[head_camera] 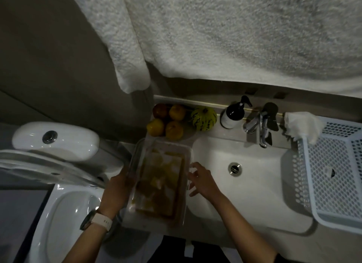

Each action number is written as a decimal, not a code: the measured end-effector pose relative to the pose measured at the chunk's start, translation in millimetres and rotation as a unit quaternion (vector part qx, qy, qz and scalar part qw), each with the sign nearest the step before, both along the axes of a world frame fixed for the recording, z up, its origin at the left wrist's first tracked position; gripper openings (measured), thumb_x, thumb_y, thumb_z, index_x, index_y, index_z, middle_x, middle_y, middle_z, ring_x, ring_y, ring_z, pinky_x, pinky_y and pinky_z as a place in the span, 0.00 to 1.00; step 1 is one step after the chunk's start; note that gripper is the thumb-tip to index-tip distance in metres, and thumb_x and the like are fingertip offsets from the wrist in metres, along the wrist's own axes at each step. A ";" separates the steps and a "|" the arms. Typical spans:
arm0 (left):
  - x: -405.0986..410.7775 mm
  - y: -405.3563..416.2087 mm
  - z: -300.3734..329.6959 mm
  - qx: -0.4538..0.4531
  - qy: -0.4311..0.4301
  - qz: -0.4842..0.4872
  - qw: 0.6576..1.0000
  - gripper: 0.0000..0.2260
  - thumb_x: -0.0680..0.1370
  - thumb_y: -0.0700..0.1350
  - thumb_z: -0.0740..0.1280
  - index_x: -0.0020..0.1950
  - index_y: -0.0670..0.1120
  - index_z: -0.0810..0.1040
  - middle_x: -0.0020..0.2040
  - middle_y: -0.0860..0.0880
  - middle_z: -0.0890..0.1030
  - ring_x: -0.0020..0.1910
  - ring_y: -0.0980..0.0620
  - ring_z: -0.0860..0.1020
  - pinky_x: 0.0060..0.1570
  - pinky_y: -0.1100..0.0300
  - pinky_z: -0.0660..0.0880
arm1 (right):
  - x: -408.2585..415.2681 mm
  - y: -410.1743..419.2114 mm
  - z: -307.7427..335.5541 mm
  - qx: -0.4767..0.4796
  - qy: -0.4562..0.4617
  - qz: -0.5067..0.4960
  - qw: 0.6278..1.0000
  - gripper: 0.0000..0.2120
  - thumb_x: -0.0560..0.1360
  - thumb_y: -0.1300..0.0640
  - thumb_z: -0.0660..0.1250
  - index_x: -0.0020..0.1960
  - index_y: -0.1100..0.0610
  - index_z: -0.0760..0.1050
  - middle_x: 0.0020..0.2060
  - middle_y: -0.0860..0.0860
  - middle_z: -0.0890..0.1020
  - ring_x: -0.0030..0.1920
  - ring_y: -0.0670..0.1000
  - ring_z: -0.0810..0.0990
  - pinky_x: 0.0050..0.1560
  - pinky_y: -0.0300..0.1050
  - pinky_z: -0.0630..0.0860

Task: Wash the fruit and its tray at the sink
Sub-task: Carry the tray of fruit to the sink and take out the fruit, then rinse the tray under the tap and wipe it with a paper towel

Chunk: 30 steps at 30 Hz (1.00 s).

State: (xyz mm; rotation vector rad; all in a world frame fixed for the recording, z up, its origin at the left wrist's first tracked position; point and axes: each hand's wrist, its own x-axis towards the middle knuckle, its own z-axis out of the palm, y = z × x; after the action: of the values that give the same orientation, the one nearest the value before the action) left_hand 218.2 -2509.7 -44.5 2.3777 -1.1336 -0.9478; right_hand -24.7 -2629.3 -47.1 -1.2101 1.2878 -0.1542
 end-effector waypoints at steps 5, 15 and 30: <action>-4.0 2.3 4.3 -0.010 0.014 -0.018 1.000 0.12 0.80 0.39 0.64 0.63 0.43 0.74 0.44 0.45 0.82 0.40 0.49 0.81 0.41 0.55 0.78 | 1.3 6.5 1.7 -0.015 0.012 0.021 1.000 0.13 0.77 0.58 0.64 0.61 0.55 0.67 0.37 0.56 0.79 0.30 0.54 0.81 0.27 0.50 0.80; -32.9 -10.0 2.3 -0.031 0.082 -0.052 0.995 0.19 0.79 0.36 0.65 0.69 0.46 0.71 0.45 0.49 0.81 0.41 0.54 0.81 0.34 0.59 0.81 | -45.7 11.3 6.8 -0.058 0.043 -0.031 0.997 0.11 0.75 0.62 0.63 0.56 0.55 0.67 0.40 0.61 0.82 0.27 0.58 0.81 0.22 0.44 0.74; -144.3 -87.1 -9.5 0.012 0.166 -0.150 0.975 0.16 0.79 0.35 0.63 0.67 0.44 0.72 0.46 0.42 0.82 0.41 0.48 0.82 0.36 0.53 0.80 | -177.6 14.7 8.5 -0.032 0.060 -0.180 0.981 0.12 0.76 0.67 0.62 0.57 0.58 0.68 0.40 0.64 0.82 0.29 0.63 0.81 0.30 0.53 0.80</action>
State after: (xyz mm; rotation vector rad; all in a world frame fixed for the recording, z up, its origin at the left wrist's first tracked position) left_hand 73.9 -2596.9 -54.0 1.9936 -1.3673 -1.4027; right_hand -202.4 -2614.6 -38.7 -1.0434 1.6120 -0.3925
